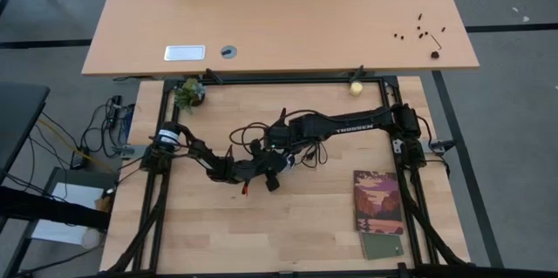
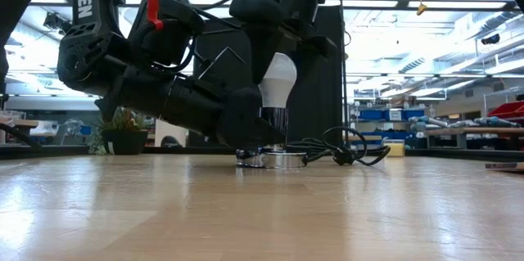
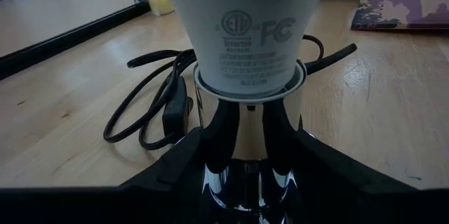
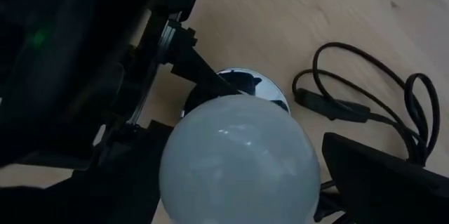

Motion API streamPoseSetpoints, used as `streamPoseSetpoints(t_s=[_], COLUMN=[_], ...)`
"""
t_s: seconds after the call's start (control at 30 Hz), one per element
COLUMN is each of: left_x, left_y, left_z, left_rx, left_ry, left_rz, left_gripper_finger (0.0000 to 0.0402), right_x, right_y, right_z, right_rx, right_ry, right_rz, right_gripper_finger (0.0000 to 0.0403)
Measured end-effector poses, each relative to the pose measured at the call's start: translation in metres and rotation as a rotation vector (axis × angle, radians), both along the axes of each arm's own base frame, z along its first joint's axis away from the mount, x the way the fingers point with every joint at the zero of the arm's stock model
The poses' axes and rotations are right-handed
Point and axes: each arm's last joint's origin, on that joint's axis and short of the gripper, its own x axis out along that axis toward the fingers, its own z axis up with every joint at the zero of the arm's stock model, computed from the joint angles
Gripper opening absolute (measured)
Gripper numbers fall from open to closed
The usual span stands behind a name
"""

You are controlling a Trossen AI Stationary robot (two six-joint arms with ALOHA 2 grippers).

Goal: Screw lightbulb
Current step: Remove the white lightbulb from the silver lamp

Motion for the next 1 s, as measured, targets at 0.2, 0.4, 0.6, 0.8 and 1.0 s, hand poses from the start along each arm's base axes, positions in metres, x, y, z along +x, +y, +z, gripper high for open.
streamPoseSetpoints(t_s=[0.2,0.4,0.6,0.8,1.0], left_x=[0.0,0.0,0.0,0.0,0.0], left_y=[0.0,0.0,0.0,0.0,0.0], left_z=[0.0,0.0,0.0,0.0,0.0], left_rx=[0.0,0.0,0.0,0.002,0.013], left_ry=[0.0,0.0,0.0,0.001,0.005], left_rz=[0.0,0.0,0.004,0.003,0.0], left_gripper_finger=[0.0191,0.0191,0.0191,0.0191,0.0191], right_x=[-0.001,0.0,0.003,0.004,0.004], right_y=[0.0,0.002,0.001,0.001,0.003], right_z=[-0.008,-0.016,-0.015,-0.014,-0.014], right_rx=[0.021,0.06,0.03,-0.045,-0.152], right_ry=[0.007,-0.012,-0.037,-0.012,0.032], right_rz=[-0.026,-0.001,0.052,0.268,0.746], right_gripper_finger=[0.0349,0.0297,0.0257,0.0267,0.027])
